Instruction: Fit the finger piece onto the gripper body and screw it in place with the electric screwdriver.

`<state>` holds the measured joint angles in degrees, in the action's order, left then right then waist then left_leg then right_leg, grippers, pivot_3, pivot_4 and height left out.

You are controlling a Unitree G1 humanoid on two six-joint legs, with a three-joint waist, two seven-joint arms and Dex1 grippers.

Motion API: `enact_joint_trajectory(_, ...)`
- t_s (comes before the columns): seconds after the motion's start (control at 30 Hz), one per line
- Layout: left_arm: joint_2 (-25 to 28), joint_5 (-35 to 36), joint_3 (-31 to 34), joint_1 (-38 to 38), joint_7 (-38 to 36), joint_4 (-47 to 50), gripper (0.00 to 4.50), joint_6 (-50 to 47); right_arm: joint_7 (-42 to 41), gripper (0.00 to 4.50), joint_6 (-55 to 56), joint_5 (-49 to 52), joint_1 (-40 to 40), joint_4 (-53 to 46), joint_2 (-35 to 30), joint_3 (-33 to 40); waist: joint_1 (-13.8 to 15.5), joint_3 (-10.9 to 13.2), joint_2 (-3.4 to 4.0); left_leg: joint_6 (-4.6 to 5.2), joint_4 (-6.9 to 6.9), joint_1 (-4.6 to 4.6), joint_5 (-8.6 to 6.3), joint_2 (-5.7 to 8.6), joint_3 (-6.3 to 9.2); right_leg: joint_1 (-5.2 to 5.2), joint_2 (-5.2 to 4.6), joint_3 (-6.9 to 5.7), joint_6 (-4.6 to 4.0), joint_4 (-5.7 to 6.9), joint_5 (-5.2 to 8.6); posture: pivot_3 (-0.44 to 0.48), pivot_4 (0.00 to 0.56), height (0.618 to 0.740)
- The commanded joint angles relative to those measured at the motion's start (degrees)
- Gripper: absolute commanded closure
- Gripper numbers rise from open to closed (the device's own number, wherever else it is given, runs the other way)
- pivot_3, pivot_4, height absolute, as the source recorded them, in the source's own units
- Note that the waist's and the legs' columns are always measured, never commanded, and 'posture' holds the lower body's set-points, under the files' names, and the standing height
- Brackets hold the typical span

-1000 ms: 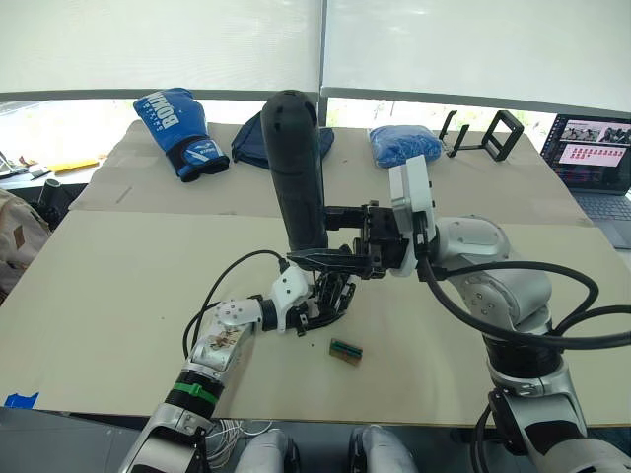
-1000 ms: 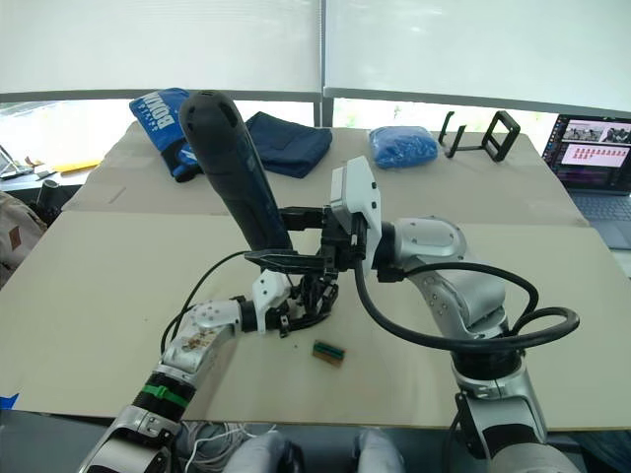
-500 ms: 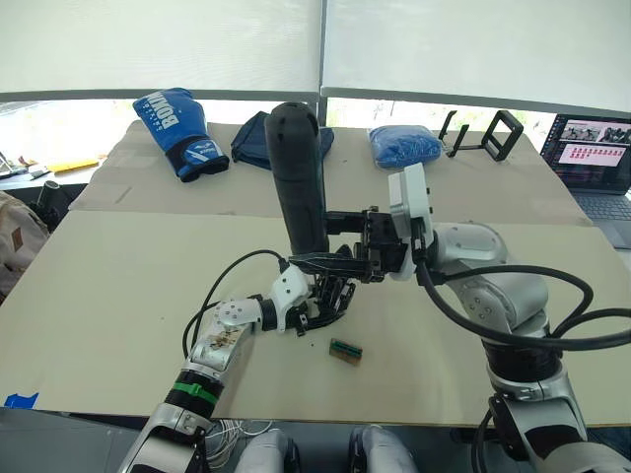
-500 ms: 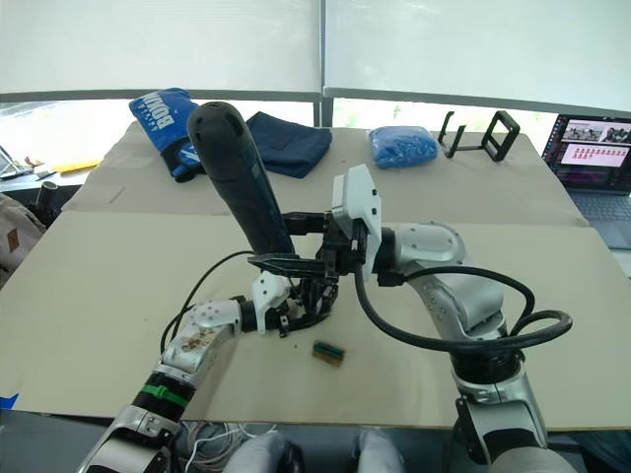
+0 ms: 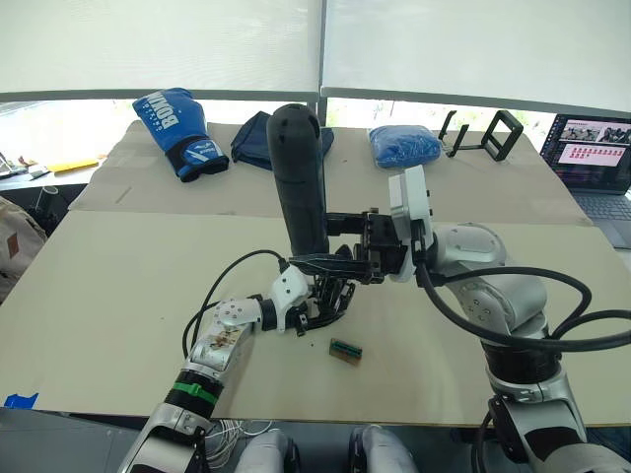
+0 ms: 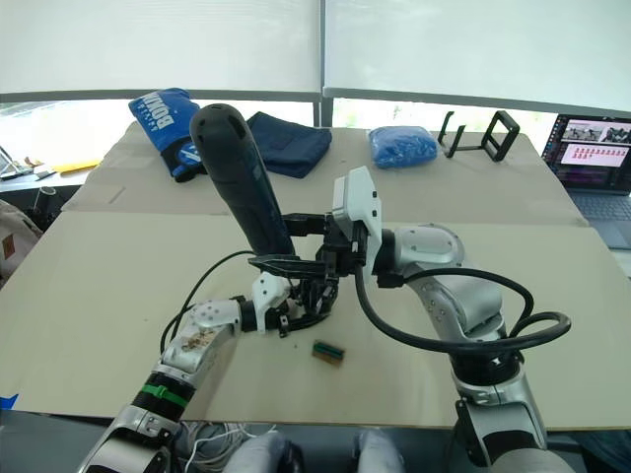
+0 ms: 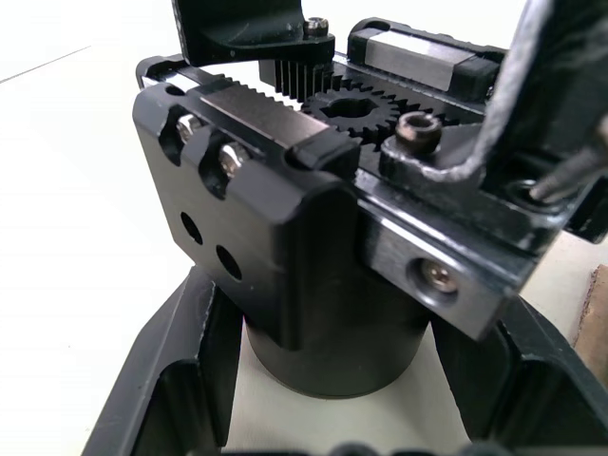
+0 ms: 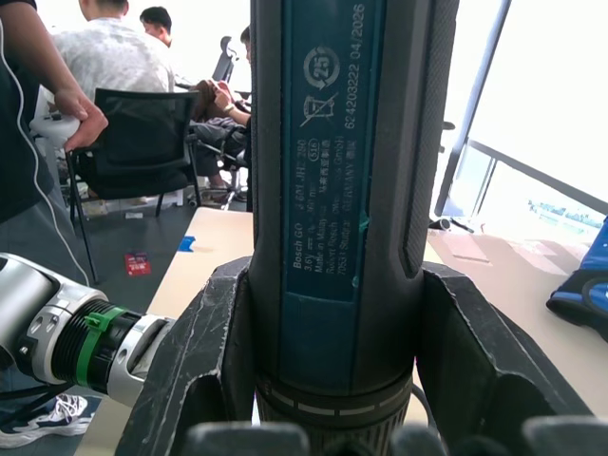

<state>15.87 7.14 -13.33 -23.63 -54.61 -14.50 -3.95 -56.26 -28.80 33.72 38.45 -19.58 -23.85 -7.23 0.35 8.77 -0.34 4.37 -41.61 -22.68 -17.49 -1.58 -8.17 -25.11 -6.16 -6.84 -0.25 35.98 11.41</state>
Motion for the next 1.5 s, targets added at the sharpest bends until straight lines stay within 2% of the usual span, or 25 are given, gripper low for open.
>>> enact_joint_trajectory(0.03,0.48,-0.26,-1.47,1.27,-1.0,-0.72,2.18,-1.5,0.03,2.56,2.6,0.05,0.74,-1.01,0.51,0.86,0.0,0.0,0.0,0.0,0.0,0.0,0.0,0.0,0.0,0.0,0.0,0.0,0.0,0.0,0.0,0.0,0.15,0.74)
enact_joint_trajectory(1.2,0.56,-0.23,-1.26,1.14,-0.82,-0.79,2.18,-1.72,0.41,2.56,2.62,-1.08,-1.62,-0.05,0.41,0.9,-0.01,0.0,0.0,0.0,0.0,0.0,0.0,0.0,0.0,0.0,0.0,0.0,0.0,0.0,0.0,0.0,0.15,0.74)
enact_joint_trajectory(1.5,0.9,-0.19,-1.07,0.88,-0.92,-1.08,2.18,-1.71,3.32,2.56,1.83,-0.95,-4.32,2.64,1.52,1.73,-0.12,-0.03,0.04,0.0,0.0,0.04,0.0,-0.01,0.0,0.03,0.0,0.01,0.0,0.01,0.0,0.0,0.15,0.74)
